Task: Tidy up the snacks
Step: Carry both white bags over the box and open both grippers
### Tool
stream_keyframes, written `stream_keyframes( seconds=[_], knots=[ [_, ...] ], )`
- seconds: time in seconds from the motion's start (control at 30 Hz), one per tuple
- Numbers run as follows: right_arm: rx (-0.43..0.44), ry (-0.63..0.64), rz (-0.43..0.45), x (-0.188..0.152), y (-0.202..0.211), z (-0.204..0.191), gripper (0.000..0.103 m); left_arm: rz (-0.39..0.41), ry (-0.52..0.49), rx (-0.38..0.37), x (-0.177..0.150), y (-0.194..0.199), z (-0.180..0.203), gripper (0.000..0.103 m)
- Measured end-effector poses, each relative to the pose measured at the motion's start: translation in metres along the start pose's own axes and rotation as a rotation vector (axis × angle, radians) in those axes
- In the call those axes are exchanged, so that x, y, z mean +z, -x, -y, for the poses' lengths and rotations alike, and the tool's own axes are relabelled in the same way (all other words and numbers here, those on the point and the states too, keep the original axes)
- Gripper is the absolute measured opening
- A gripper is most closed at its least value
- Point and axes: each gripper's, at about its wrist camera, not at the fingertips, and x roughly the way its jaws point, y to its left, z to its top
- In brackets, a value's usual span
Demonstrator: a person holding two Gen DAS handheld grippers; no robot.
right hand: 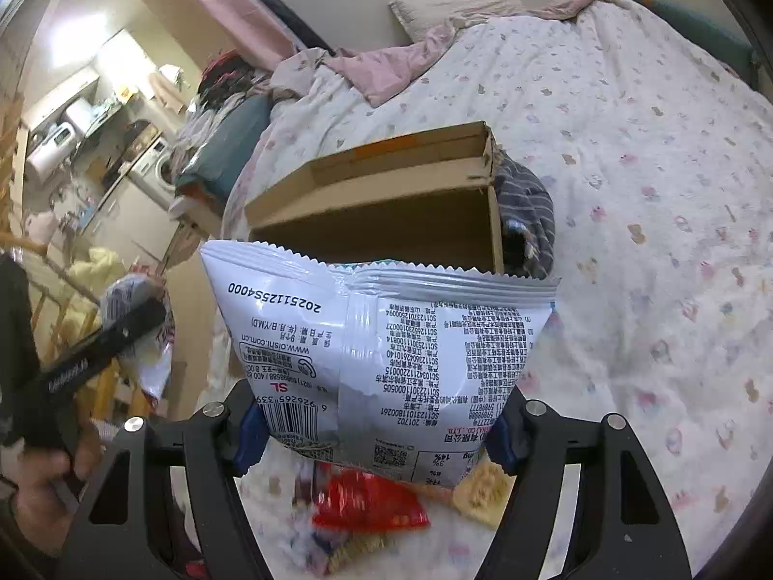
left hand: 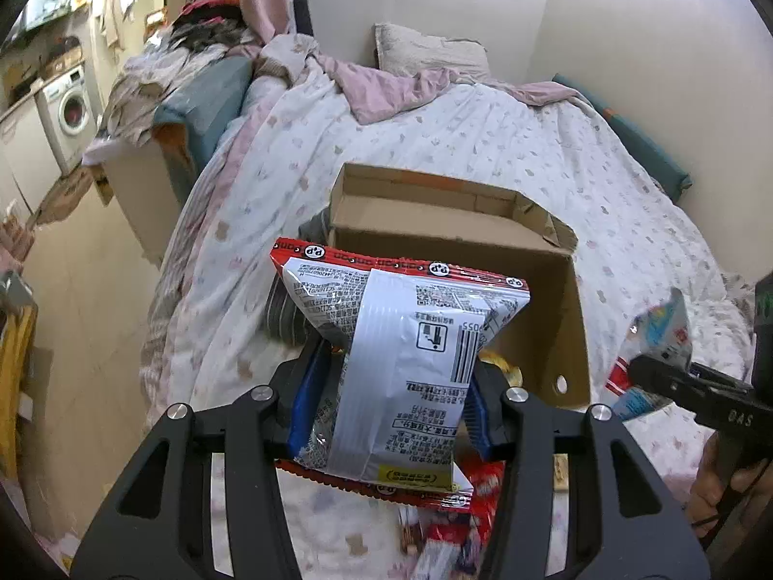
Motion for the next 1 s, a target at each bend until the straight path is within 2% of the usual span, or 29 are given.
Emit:
stream_keyframes(
  seconds=[0.17, 0.37, 0.7, 0.83, 1.0],
  knots=[
    [0.008, -0.026, -0.008, 0.017, -0.035, 0.009, 0.073, -0.015, 0.009, -0.01, 0.009, -0.035, 0.004, 0.046],
    [-0.006, -0.011, -0.024, 0.019, -0.06, 0.021, 0.073, 0.001, -0.001, -0.003, 0.013, -0.062, 0.002, 0.046],
    [-0.024, 0.02, -0.009, 0.023, -0.078, 0.018, 0.073, -0.023, -0.037, -0.015, 0.017, -0.089, 0.015, 0.046],
    [0.006, 0.017, -0.012, 0.022, -0.084, 0.016, 0.073, -0.041, -0.06, -0.013, 0.013, -0.095, 0.02, 0.046],
    [0.012, 0.023, -0.021, 0.023, -0.09, 0.013, 0.075, -0.08, -0.026, -0.022, 0.009, -0.1, 0.014, 0.047]
  ],
)
